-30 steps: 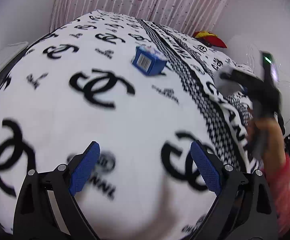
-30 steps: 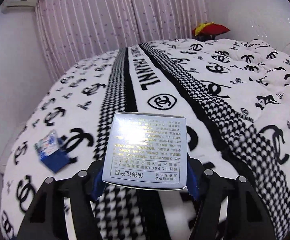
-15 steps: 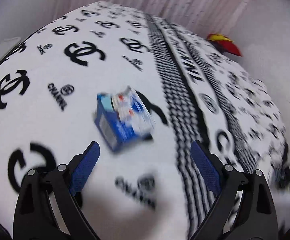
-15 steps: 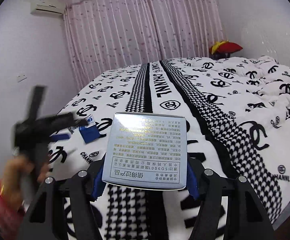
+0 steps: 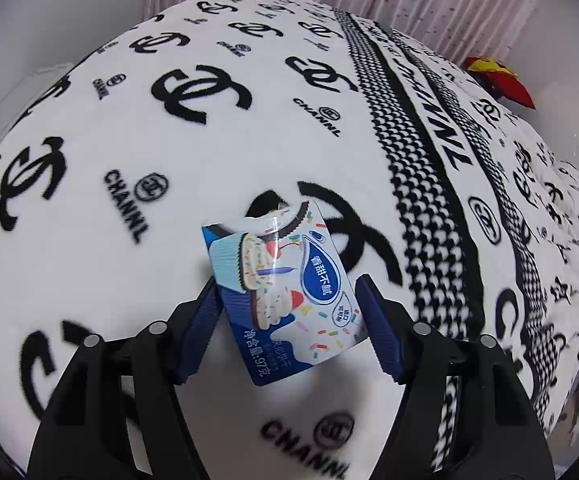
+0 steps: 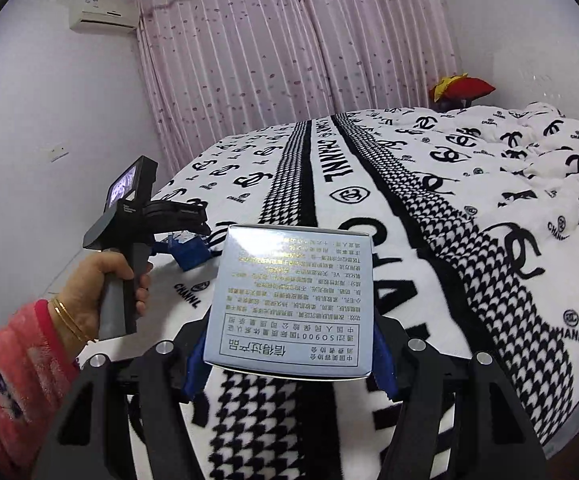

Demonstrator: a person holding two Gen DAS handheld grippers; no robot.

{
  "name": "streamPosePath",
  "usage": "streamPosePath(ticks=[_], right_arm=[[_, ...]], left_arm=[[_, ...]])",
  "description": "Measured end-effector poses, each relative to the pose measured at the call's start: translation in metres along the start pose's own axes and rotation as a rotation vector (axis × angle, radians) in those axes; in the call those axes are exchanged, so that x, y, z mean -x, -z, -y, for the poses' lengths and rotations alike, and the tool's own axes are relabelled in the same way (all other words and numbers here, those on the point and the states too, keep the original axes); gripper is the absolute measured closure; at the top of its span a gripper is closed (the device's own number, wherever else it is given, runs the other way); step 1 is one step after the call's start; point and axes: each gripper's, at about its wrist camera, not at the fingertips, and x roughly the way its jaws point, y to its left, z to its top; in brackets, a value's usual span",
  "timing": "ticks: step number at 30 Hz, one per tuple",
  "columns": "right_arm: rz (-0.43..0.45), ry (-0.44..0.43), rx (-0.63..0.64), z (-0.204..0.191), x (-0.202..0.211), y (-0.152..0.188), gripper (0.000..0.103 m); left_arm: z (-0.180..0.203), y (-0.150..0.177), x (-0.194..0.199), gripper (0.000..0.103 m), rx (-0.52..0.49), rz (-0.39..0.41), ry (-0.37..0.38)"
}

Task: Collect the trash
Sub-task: 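Grasp the blue-white milk carton with the left gripper while right holds box, then carry both items over the orange bucket and open both grippers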

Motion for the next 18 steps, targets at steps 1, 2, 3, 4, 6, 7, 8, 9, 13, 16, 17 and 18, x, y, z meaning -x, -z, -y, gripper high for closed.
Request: streamPosePath(ticks=[1,2,3,4,6,7,8,9,13,16,17,18], right_arm=[[-0.001,-0.004,-0.001,-0.003,0.003,0.002,0.040],[-0.002,-0.009,-0.003,-0.004,0.004,0.002,0.040],[-0.003,-0.015,-0.006,-0.005,0.007,0.004,0.040],[-0.002,-0.019,-0.006,-0.007,0.010,0.005,0.040],[0.001,-0.024,0.001,-0.014,0.020,0.009,0.040],[0.002,-0.027,0.004,-0.017,0.025,0.011,0.040],[0.002,-0.030,0.009,-0.020,0.028,0.012,0.040],[0.002,-0.032,0.015,-0.023,0.032,0.014,0.040],[0.001,-0.038,0.041,-0.038,0.051,0.024,0.040],[0.005,-0.046,0.057,-0.050,0.069,0.033,0.040],[0.007,-0.047,0.064,-0.053,0.074,0.036,0.040],[0.009,-0.046,0.073,-0.056,0.079,0.039,0.040]], left_arm=[[-0.001,0.002,0.007,0.039,-0.005,0.004,0.011],[-0.003,0.005,0.015,0.039,-0.013,0.011,0.020],[-0.005,0.009,0.024,0.039,-0.023,0.018,0.031],[-0.005,0.010,0.029,0.039,-0.031,0.022,0.039],[-0.008,0.018,0.047,0.039,-0.048,0.035,0.064],[-0.011,0.026,0.060,0.039,-0.058,0.046,0.077],[-0.012,0.030,0.068,0.039,-0.063,0.049,0.089],[-0.015,0.036,0.077,0.039,-0.066,0.053,0.104],[-0.024,0.072,0.121,0.039,-0.107,0.073,0.159],[-0.033,0.109,0.153,0.039,-0.145,0.094,0.184],[-0.037,0.124,0.163,0.039,-0.155,0.100,0.195],[-0.041,0.136,0.171,0.039,-0.159,0.105,0.204]])
